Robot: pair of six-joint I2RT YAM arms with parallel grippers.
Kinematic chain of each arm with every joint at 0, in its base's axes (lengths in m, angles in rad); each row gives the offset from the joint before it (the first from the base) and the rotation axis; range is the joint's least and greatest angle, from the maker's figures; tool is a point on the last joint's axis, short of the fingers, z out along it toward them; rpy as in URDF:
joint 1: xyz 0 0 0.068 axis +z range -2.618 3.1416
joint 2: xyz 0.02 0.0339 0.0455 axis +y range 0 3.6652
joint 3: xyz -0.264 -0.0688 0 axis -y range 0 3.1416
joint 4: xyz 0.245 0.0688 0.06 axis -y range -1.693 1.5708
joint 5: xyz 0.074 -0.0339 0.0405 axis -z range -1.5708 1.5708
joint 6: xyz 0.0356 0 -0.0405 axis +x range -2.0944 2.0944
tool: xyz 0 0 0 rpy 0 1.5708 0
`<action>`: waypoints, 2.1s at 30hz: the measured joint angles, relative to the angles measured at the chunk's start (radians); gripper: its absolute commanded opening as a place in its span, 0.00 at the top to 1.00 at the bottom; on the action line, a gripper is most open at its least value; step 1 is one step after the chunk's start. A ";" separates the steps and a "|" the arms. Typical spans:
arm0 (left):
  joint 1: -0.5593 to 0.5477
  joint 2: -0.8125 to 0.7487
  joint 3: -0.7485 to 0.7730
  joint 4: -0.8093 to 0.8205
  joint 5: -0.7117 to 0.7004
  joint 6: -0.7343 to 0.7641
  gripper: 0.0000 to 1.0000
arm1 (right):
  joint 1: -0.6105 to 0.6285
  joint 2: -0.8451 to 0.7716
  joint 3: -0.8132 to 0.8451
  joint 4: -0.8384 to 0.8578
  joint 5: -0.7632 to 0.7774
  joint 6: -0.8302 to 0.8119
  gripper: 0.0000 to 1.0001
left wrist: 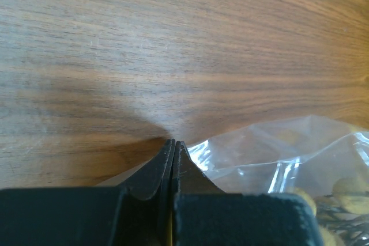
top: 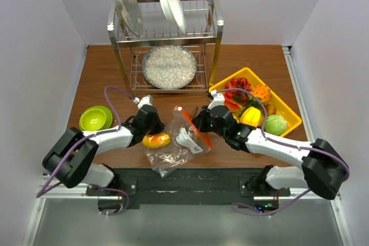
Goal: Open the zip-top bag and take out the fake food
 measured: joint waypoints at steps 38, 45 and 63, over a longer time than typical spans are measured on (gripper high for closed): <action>-0.059 -0.193 -0.008 -0.020 0.171 0.062 0.88 | -0.001 -0.046 0.175 -0.359 0.213 -0.055 1.00; -0.155 -0.175 -0.008 -0.037 0.170 0.016 0.95 | -0.023 0.011 0.175 -0.339 0.212 -0.056 1.00; -0.156 -0.140 -0.027 -0.082 0.144 0.045 1.00 | -0.192 0.018 0.175 -0.255 0.115 -0.068 1.00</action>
